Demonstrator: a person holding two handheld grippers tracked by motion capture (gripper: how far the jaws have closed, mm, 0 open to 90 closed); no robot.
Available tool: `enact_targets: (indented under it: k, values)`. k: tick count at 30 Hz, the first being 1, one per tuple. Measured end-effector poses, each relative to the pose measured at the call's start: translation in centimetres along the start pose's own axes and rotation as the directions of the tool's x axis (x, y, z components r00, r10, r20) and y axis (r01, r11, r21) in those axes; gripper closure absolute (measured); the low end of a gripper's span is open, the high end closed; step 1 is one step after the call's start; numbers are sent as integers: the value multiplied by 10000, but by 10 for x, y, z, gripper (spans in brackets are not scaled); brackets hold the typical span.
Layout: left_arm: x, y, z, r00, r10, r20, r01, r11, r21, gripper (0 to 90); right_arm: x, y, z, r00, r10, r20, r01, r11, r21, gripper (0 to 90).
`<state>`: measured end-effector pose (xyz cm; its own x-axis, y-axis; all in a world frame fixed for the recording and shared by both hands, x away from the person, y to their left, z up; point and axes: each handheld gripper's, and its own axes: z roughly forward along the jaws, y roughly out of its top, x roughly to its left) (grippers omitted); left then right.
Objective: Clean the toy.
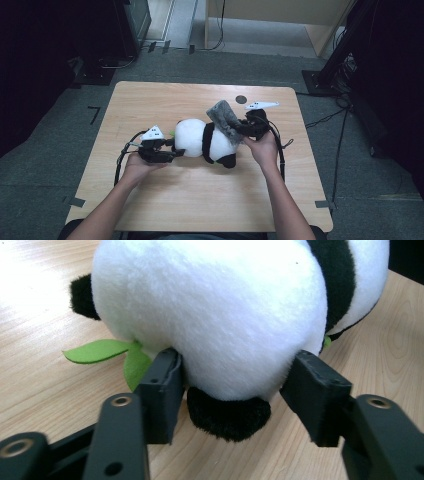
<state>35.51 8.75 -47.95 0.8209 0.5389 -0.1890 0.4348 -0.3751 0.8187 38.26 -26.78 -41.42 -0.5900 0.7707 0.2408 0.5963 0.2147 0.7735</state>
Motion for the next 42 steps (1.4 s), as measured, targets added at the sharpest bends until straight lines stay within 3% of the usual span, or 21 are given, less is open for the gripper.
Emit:
enact_targets:
  k: [4, 8, 14, 19, 23, 26, 28, 32, 36, 42]
  values:
    - [2, 3, -6, 9997, -172, 182, 178, 9993, -326, 389, -8, 2, 6, 9999, 123, -70, -122, 9998, 146, 774]
    - [8, 4, -15, 9995, 25, 319, -1, 9972, -745, 361, -15, 4, 13, 9994, 244, -237, -240, 9996, 145, 777]
    - [21, 0, -20, 9967, -5, 806, 92, 9941, -1085, 330, -24, 13, 21, 9984, 457, -319, -449, 9986, 261, 777]
    - [28, -1, -13, 9983, 84, 576, -27, 9952, -976, 289, -32, 22, 31, 9962, 787, -384, -779, 9967, 227, 777]
    - [31, 1, -5, 9977, 156, 665, -89, 9950, -997, 270, -37, 26, 38, 9943, 947, -492, -940, 9954, 167, 777]
    - [33, 2, 1, 9978, 370, 549, -312, 9942, -1026, 264, -39, 30, 42, 9946, 963, -393, -954, 9951, 243, 777]
    - [36, 4, 6, 9982, 311, 508, -256, 9941, -1053, 254, -40, 32, 44, 9953, 925, -287, -918, 9955, 222, 777]
    - [41, 5, 15, 9992, 94, 380, -47, 9926, -1213, 219, -47, 35, 49, 9909, 1301, -345, -1290, 9911, 328, 777]
    - [45, 7, 24, 9998, 17, 183, 5, 9923, -1237, 158, -48, 40, 55, 9925, 1206, -181, -1199, 9921, 380, 777]
    - [45, 13, 39, 9997, -209, -89, 191, 9862, -1647, 83, -62, 35, 60, 9797, 1954, -445, -1943, 9806, 271, 777]
